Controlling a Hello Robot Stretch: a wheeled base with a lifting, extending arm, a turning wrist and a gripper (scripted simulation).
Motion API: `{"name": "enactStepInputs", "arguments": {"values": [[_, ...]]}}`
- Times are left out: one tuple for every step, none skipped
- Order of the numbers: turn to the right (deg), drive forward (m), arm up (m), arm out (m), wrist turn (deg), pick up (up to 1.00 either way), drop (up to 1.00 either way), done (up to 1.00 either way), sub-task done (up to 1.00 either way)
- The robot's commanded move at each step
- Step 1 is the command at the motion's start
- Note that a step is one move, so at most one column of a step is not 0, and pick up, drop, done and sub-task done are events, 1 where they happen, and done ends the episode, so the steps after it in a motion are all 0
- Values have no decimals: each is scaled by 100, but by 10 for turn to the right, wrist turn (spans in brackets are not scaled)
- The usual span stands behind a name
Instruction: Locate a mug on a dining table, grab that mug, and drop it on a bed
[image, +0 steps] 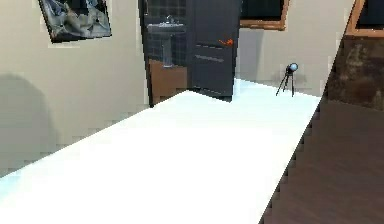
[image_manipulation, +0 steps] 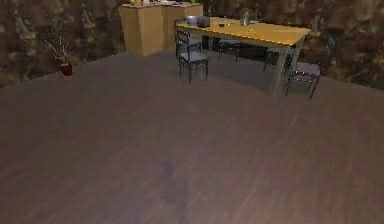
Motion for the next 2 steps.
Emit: {"name": "enactStepInputs", "arguments": {"values": [[0,100,0,0,0,0,0,0,0],[0,100,0,0,0,0,0,0,0]]}}
